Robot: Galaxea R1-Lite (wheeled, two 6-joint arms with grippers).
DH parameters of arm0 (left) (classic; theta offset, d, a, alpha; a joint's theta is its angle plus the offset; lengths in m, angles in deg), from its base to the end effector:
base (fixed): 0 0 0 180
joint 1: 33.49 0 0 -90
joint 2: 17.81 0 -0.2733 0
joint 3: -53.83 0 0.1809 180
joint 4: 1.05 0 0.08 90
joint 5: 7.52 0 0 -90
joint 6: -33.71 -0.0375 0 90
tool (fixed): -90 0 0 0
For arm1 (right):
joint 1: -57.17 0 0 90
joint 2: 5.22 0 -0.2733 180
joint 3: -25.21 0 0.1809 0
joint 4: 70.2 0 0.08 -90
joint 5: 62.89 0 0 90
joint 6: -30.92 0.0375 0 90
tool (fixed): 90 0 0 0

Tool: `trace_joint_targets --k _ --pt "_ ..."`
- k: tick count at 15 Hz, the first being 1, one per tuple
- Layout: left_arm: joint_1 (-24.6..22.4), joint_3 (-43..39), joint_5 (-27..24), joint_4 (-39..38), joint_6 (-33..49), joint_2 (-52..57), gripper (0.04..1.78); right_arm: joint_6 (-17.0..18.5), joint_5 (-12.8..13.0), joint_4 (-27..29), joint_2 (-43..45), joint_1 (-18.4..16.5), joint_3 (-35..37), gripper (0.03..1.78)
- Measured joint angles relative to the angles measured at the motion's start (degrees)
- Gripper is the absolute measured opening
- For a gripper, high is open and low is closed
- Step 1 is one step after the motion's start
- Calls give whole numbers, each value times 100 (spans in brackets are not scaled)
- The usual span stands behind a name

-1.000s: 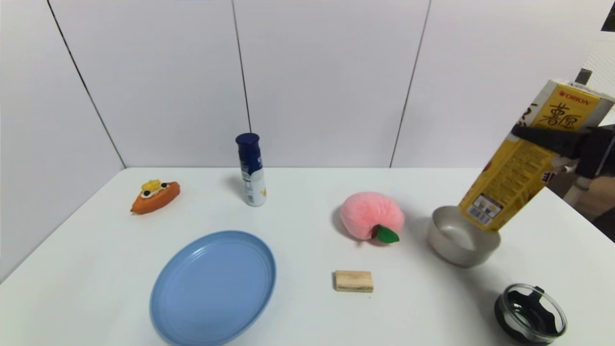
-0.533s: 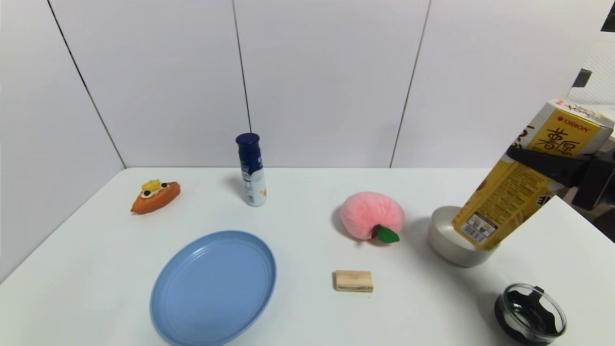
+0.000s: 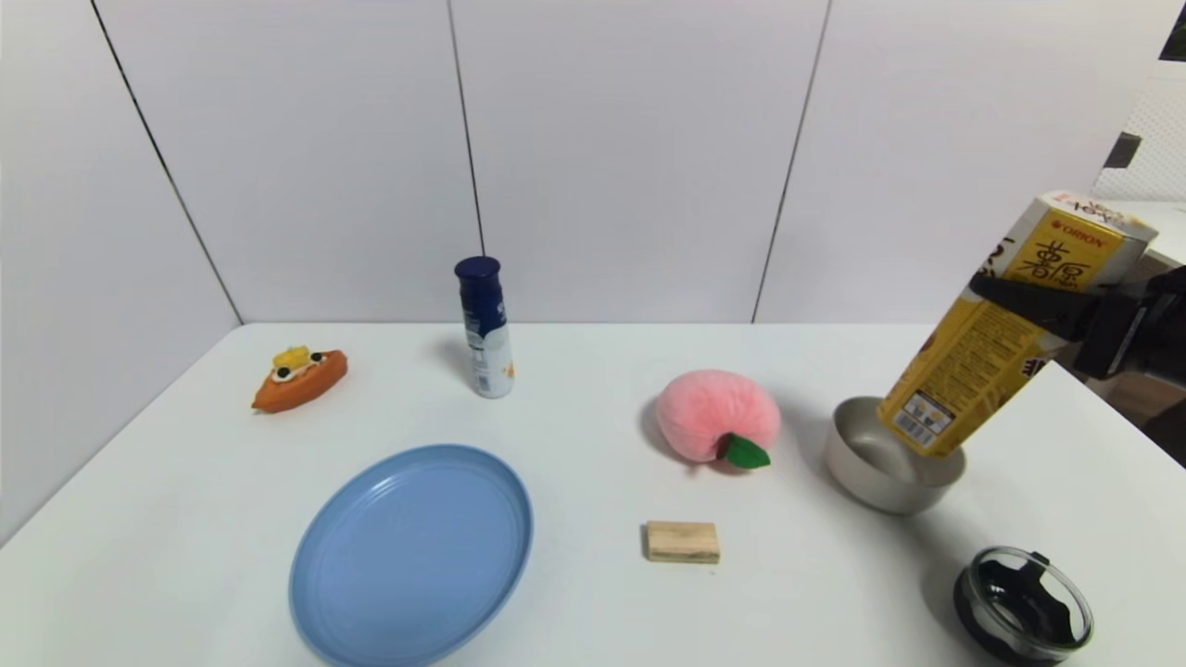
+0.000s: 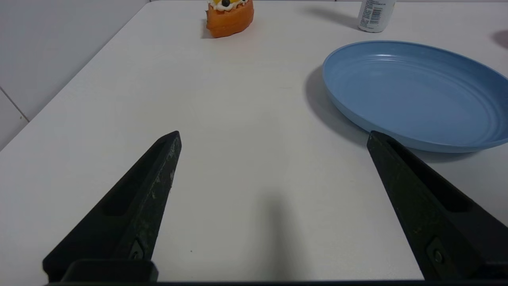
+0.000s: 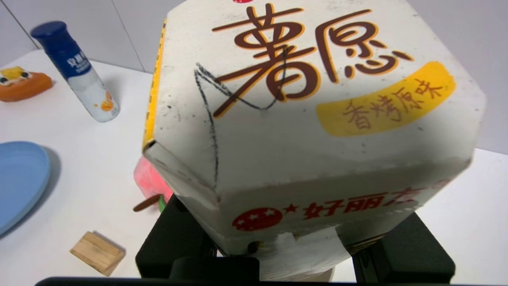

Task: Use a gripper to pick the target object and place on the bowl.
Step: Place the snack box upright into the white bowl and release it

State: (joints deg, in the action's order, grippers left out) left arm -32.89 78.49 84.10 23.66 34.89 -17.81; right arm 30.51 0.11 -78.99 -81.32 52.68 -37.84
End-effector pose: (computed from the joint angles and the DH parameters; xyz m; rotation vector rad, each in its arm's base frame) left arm 0.0086 0.0010 0.0754 -0.0206 0.0007 0.0178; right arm 0.2243 -0.0005 0.2160 0.0132 0.0706 0.3929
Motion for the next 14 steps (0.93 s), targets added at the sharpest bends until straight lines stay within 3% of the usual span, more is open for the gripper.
trace_joint_targets --k 14 --pt "2 0 2 0 2 0 169 -294 -48 -202 -642 -69 93 86"
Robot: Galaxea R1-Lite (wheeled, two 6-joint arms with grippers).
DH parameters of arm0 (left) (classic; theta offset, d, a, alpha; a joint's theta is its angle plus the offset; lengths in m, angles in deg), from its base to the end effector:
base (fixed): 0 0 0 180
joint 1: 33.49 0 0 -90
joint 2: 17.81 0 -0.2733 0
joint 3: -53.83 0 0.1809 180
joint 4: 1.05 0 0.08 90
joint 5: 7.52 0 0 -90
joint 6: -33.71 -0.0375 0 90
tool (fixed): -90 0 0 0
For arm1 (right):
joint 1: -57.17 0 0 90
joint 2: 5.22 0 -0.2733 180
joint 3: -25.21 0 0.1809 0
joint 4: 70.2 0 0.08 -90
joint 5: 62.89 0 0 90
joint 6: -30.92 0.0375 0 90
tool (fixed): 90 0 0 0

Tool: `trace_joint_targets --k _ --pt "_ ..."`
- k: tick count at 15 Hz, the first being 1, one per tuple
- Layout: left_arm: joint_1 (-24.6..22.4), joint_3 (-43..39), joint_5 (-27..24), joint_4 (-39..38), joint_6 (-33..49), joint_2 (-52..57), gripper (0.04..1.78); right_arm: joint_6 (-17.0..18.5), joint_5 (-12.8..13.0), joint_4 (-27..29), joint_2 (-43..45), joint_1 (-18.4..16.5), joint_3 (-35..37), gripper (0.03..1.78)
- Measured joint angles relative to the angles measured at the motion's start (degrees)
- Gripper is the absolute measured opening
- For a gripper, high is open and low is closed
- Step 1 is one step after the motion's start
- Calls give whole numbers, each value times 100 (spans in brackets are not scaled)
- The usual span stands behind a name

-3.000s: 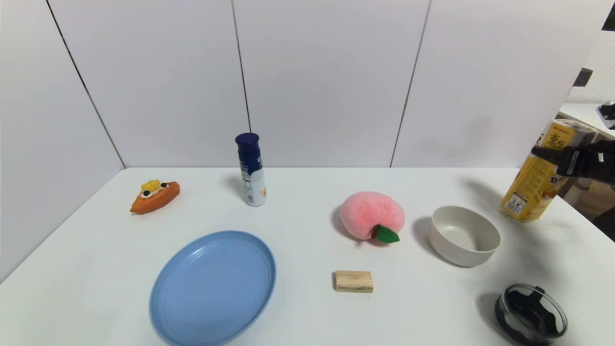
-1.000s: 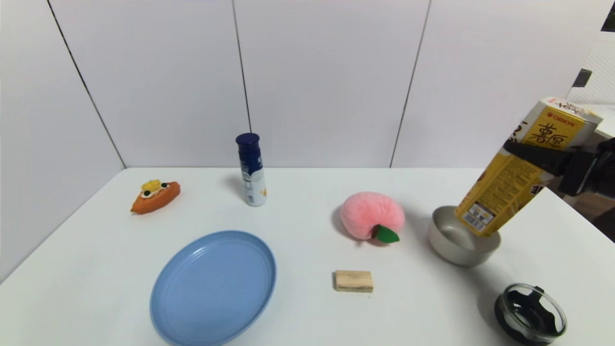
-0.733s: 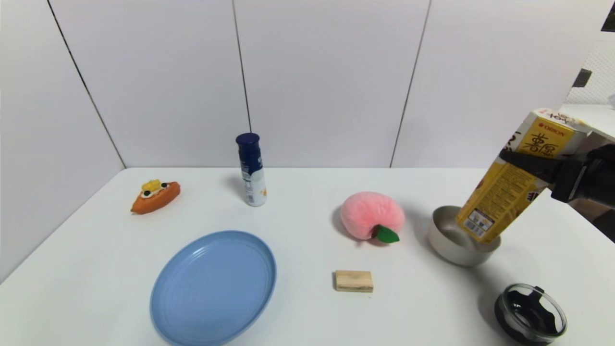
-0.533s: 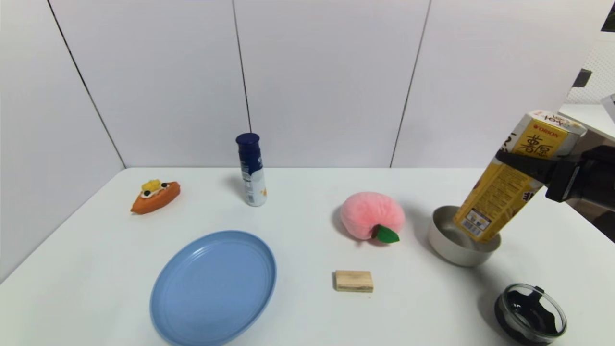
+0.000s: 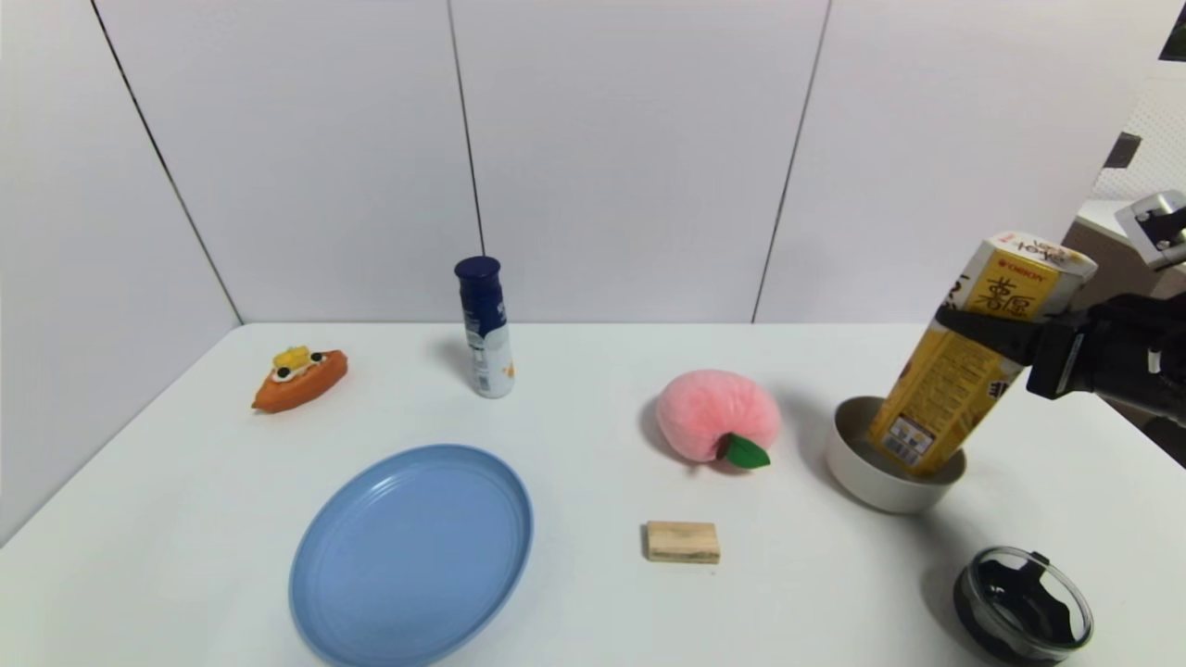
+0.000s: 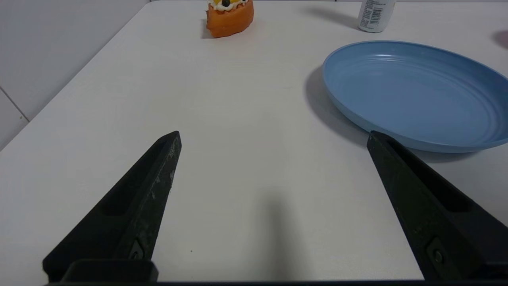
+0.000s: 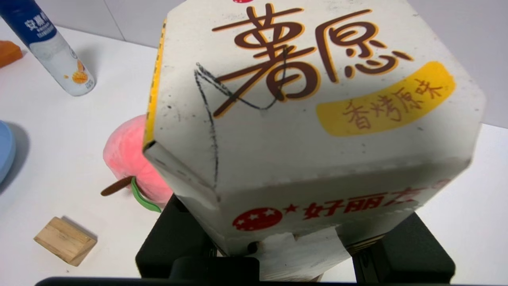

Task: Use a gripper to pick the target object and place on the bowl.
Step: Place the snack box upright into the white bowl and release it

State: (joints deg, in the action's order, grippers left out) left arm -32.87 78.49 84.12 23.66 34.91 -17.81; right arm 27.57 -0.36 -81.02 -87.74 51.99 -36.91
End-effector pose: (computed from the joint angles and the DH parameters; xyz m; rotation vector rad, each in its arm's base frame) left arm 0.0086 0.0010 0.0754 -0.0209 0.0007 0.0178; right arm 0.2462 -0.0050 0.1891 -0.0103 0.1500 0.3926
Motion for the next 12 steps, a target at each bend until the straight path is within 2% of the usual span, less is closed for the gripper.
trace_joint_targets --k 2,7,12 --pt "0 0 -2 0 0 0 169 -26 -5 -5 -74 1 -44 86" --pt "0 0 0 2 -2 0 169 -23 -6 9 -138 9 -88 125" --pt "0 0 -2 0 0 0 169 68 17 26 -66 -2 -182 146"
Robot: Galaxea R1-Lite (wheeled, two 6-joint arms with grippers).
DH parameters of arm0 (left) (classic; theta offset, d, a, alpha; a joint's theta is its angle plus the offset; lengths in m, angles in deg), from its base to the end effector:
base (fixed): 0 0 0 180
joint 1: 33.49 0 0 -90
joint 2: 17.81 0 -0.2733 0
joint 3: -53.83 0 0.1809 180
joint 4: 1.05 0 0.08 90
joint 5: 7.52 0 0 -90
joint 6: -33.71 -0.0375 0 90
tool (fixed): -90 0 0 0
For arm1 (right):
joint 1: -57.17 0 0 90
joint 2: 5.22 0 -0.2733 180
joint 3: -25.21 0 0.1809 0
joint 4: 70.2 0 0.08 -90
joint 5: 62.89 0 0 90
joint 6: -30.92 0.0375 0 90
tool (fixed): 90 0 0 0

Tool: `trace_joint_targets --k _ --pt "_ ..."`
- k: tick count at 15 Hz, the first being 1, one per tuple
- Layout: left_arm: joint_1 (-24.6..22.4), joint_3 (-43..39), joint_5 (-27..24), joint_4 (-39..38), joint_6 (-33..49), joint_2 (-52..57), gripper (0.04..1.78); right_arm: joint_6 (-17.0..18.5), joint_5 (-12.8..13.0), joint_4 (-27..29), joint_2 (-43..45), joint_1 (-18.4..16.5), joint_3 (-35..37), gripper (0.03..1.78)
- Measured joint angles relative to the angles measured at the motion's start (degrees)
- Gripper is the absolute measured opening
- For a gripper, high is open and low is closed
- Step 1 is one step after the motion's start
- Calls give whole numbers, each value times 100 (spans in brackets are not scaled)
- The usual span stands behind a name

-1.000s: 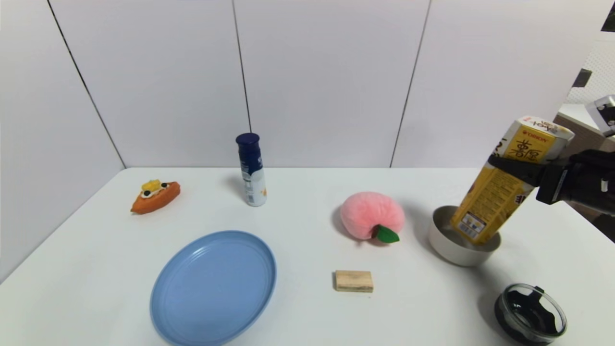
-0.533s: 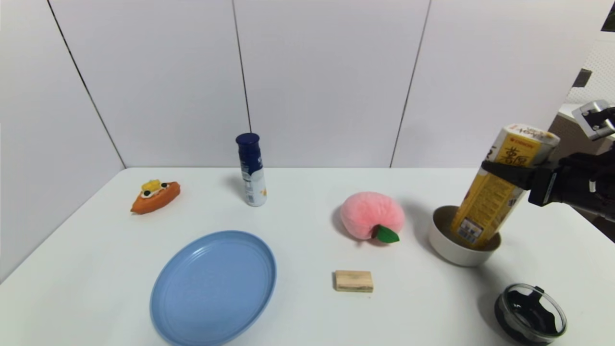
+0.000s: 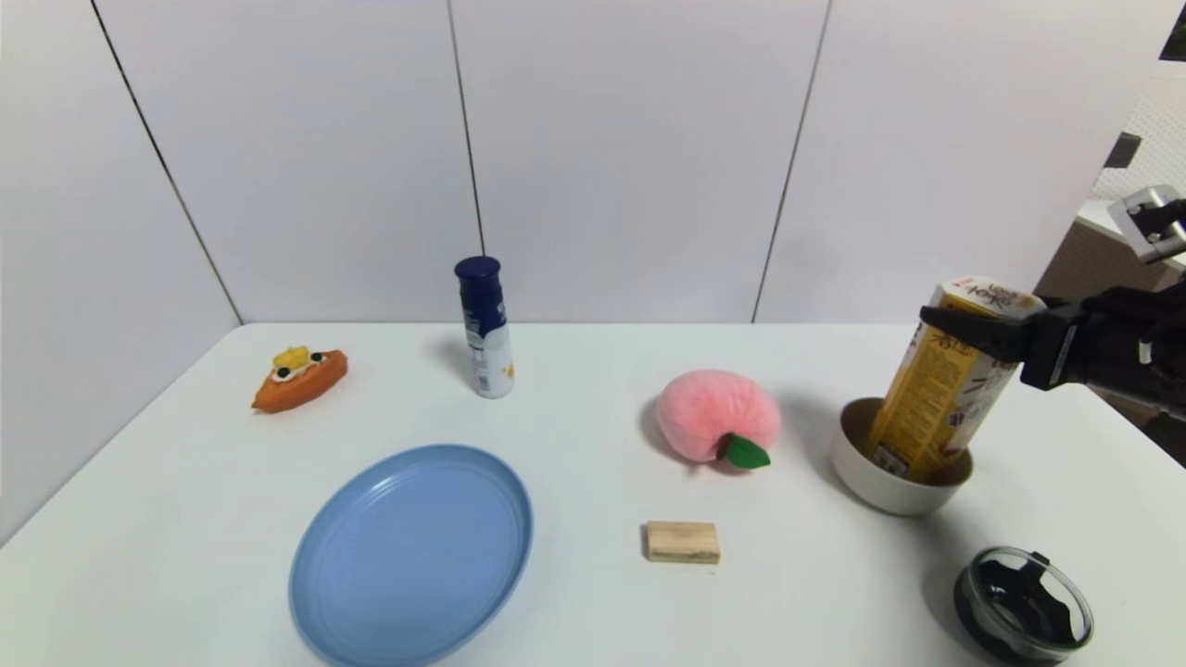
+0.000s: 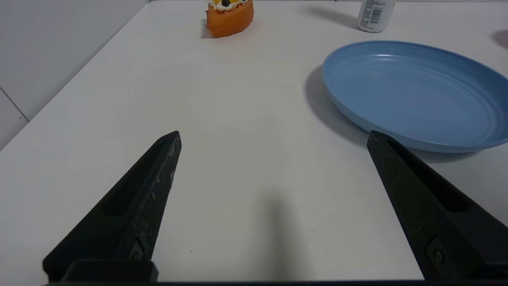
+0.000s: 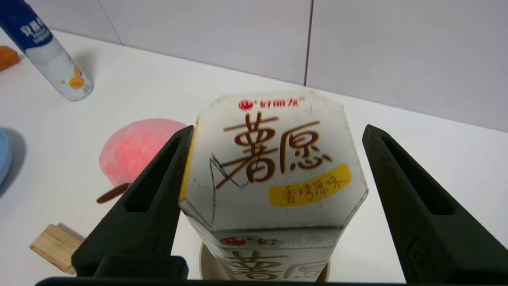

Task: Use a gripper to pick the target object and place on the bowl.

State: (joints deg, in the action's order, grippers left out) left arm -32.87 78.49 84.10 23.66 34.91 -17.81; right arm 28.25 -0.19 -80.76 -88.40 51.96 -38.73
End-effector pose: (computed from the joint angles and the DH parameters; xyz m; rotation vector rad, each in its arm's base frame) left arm 0.0086 0.0010 0.0754 -0.0209 0.0007 0.0175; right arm 0.2509 -0.0056 0.1947 -0.0033 0.1373 0.3881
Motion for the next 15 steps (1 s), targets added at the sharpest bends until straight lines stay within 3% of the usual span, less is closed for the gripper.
trace_joint_targets --k 4,7,9,11,13,15 --pt "-2 0 0 0 -2 0 169 685 -28 52 663 46 -308 156" --pt "-2 0 0 0 0 0 169 923 -194 407 1596 105 -440 161" --pt "0 0 0 0 -2 0 169 941 -286 997 2287 149 -451 163" --pt "0 0 0 0 -2 0 169 779 -284 2044 3004 166 -377 165" --pt "0 0 0 0 -2 0 169 302 -11 3183 3701 138 -116 166" --pt "0 0 0 0 -2 0 169 -182 695 3860 4359 100 581 167"
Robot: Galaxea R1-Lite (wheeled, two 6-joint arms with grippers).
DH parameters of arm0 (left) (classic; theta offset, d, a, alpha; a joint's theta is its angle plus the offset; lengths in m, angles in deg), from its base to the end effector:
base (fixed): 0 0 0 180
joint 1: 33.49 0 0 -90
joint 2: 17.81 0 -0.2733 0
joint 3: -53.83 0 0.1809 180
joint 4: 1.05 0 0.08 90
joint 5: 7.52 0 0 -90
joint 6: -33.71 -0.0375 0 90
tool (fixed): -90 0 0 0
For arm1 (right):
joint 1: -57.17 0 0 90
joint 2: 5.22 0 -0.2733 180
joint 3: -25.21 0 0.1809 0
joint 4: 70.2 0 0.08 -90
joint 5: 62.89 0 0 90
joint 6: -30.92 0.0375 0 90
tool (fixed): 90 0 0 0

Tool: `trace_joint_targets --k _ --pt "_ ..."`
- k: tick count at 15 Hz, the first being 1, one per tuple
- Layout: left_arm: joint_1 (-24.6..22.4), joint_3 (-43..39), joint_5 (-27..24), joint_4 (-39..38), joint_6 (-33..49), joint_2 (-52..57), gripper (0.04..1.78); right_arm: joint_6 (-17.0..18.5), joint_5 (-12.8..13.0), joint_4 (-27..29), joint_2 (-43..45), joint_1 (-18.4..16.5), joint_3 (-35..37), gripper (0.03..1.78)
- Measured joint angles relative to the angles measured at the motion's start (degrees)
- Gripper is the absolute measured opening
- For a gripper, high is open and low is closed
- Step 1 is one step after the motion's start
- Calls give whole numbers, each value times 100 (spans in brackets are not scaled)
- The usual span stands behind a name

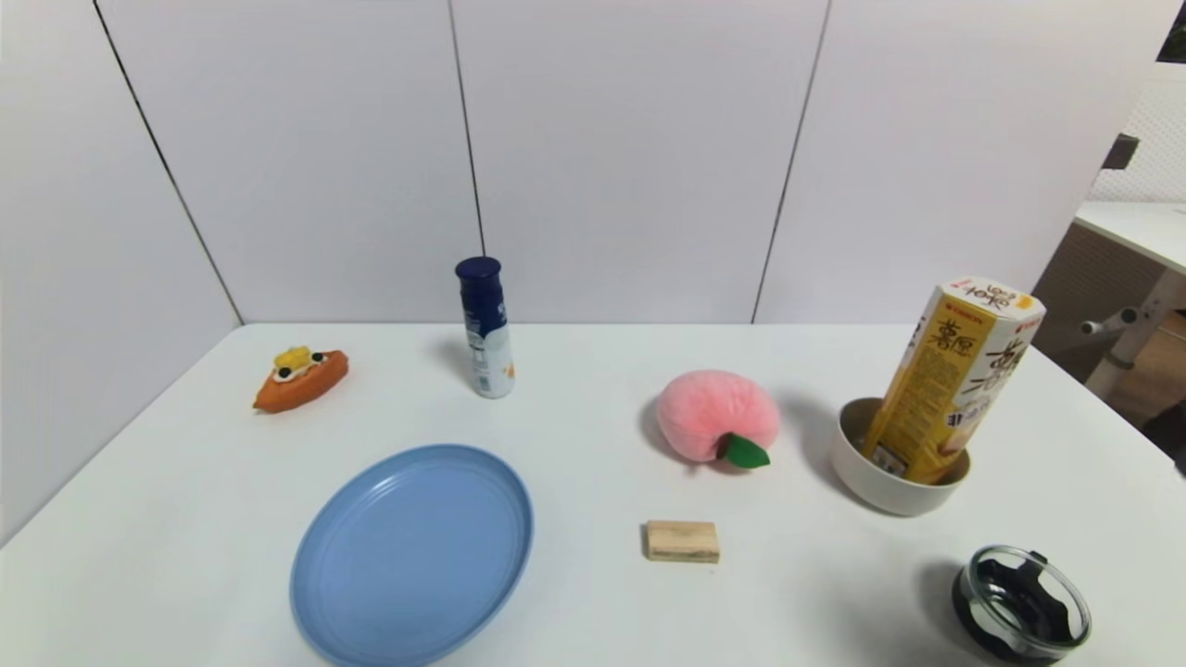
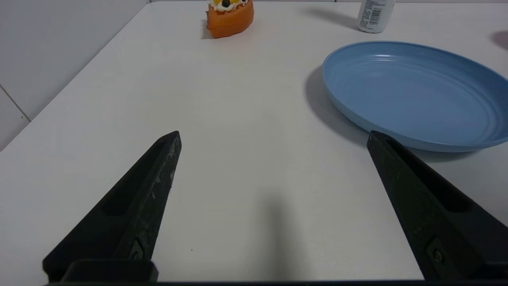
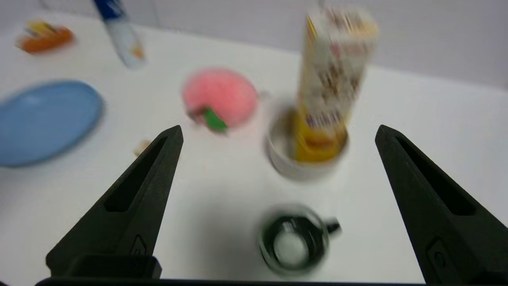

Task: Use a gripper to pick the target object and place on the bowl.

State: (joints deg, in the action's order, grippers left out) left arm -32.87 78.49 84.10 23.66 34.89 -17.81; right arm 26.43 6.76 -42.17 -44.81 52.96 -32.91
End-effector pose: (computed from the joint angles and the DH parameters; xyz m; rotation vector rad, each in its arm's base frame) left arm 0.0086 0.0010 0.0754 -0.0206 0.0007 0.0175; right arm 0.0752 0.0075 0.2127 -0.0423 0.1514 0.2872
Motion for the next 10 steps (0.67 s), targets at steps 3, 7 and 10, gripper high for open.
trace_joint_targets --k 3,7,10 --pt "0 0 0 2 0 0 169 -300 1065 185 1007 11 1173 168" --pt "-2 0 0 2 2 0 169 -428 1804 323 2393 252 2608 169" --pt "-2 0 0 2 2 0 169 -350 1835 179 3201 400 3051 169"
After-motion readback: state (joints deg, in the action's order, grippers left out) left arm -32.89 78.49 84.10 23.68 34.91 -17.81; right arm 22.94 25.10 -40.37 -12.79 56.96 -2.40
